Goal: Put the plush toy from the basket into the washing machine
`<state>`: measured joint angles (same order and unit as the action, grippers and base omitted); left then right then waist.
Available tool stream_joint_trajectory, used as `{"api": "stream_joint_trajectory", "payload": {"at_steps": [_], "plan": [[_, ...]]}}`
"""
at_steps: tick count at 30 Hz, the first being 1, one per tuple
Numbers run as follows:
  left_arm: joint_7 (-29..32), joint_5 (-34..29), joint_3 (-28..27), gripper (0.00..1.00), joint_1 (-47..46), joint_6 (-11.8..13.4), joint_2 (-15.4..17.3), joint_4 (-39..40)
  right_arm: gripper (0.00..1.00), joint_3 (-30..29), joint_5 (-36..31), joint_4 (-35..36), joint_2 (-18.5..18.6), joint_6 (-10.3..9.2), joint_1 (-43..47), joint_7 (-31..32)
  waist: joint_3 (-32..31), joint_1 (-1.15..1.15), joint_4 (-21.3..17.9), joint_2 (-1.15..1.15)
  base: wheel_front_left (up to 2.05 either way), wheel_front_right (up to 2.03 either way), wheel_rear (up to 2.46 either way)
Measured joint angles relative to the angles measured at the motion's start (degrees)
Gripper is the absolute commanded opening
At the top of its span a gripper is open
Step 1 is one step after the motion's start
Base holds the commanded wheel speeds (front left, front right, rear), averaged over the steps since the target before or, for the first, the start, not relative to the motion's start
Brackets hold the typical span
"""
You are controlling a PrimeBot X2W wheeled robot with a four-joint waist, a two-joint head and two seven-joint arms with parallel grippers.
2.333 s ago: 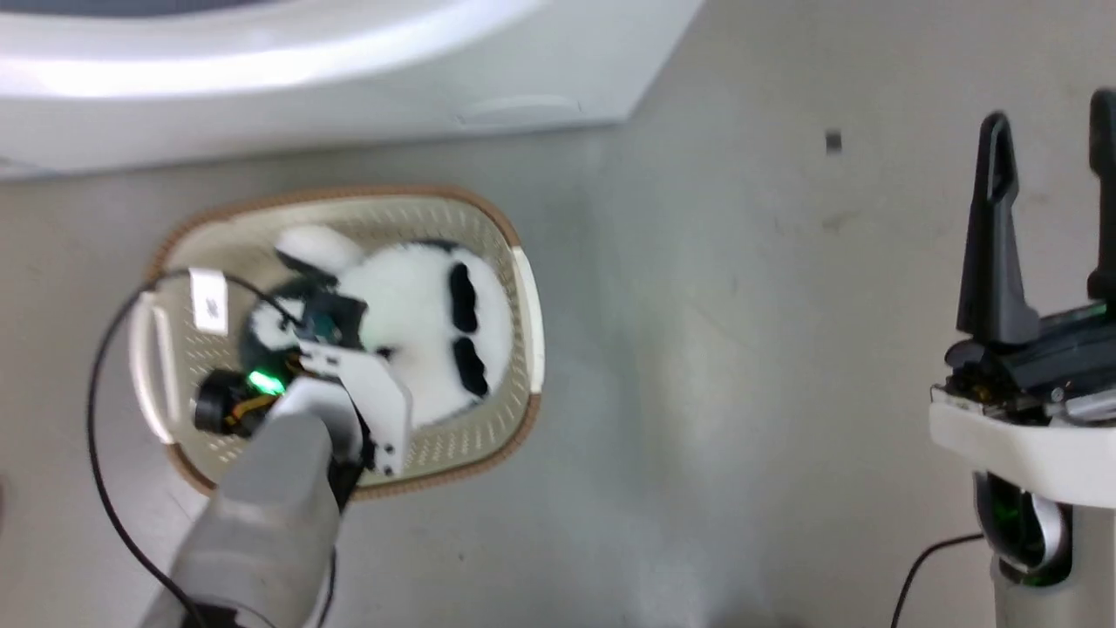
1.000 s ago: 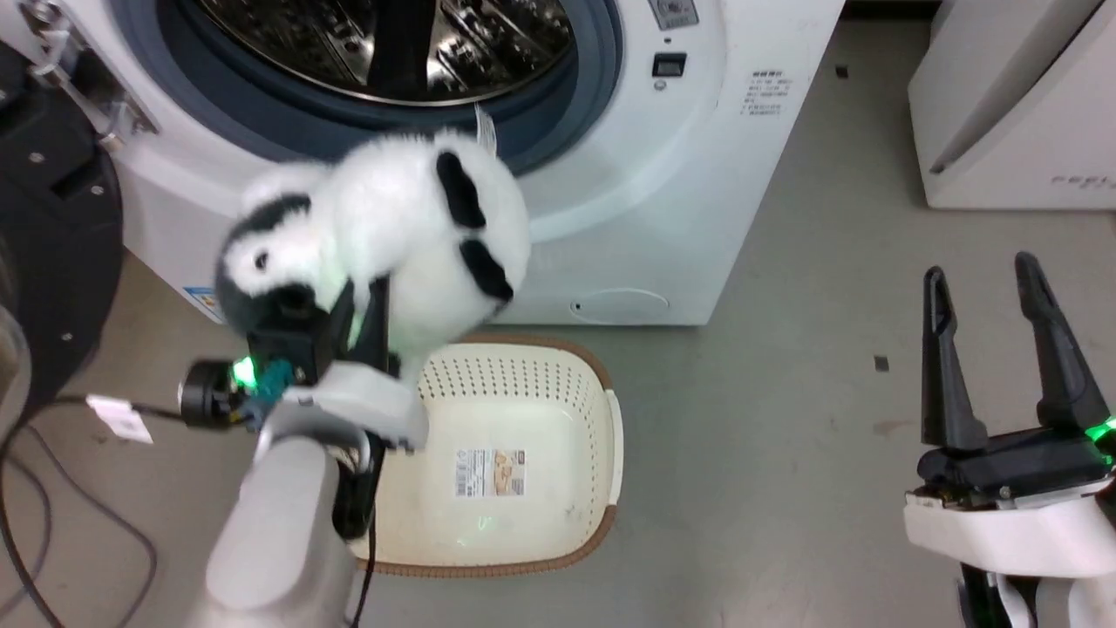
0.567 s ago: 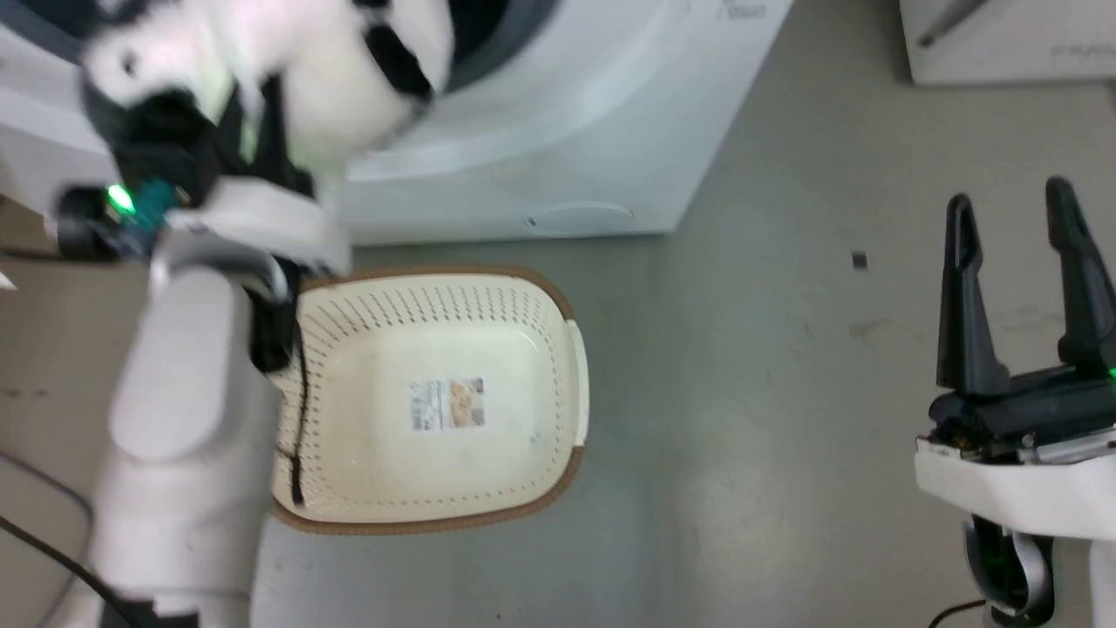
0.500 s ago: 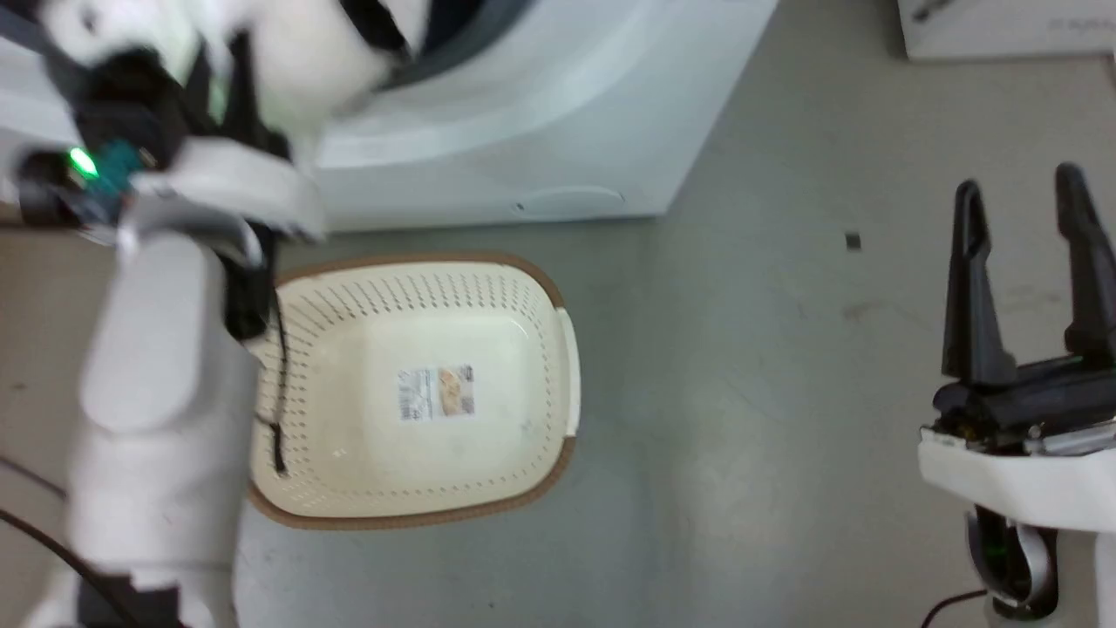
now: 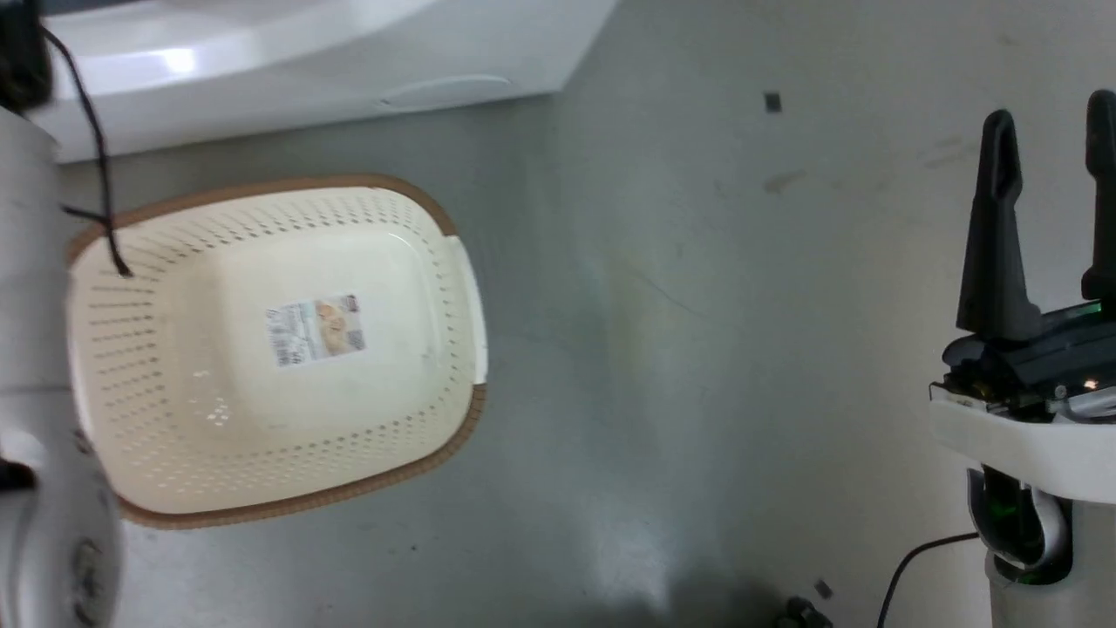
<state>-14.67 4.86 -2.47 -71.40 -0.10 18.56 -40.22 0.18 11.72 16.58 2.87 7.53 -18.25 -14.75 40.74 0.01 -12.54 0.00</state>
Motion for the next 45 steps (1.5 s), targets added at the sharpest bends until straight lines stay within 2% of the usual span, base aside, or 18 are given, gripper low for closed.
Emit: {"api": "stream_joint_trajectory", "payload": {"at_steps": [7,11,12,13,23,33,45], "plan": [[0.0,-1.0,-0.4,0.0,-8.9,0.5,4.3,-4.7,1.0,0.0,1.0,0.7,0.0,0.0,-1.0,0.0,4.4,0.0,-3.5,0.0,0.0,0.0,0.0],[0.0,-1.2,-0.7,0.0,-12.9,0.7,5.7,-6.6,1.0,0.2,1.4,0.8,0.0,0.0,-1.1,0.0,6.3,0.0,-4.7,0.0,0.0,0.0,0.0],[0.0,-1.3,-0.6,0.37,-13.5,1.1,5.9,-7.1,1.0,0.2,1.4,0.8,0.0,0.0,-1.1,0.0,6.7,0.0,-4.9,0.0,0.0,0.0,0.0],[0.0,-1.5,-0.5,1.0,-13.8,1.2,6.0,-7.5,1.0,0.2,1.4,0.8,0.0,0.0,-1.1,0.0,7.0,0.0,-5.0,0.0,0.0,0.0,0.0],[0.0,-1.3,-0.2,1.0,-12.3,1.5,5.0,-7.9,1.0,0.8,0.9,0.4,0.0,0.0,-1.5,0.0,5.2,0.0,-3.6,0.0,0.0,0.0,0.0],[-0.1,0.9,-3.8,1.0,5.1,3.5,-0.1,-0.1,1.0,1.5,-1.2,-1.3,0.0,0.0,-0.7,0.0,-1.1,-0.01,-0.9,0.0,0.0,0.0,0.0],[-0.1,-0.8,-4.0,1.0,26.2,3.4,-7.2,14.4,1.0,0.4,-4.7,-4.5,0.0,0.0,4.6,0.0,-11.6,-0.01,3.9,0.0,0.0,0.0,0.0]]}}
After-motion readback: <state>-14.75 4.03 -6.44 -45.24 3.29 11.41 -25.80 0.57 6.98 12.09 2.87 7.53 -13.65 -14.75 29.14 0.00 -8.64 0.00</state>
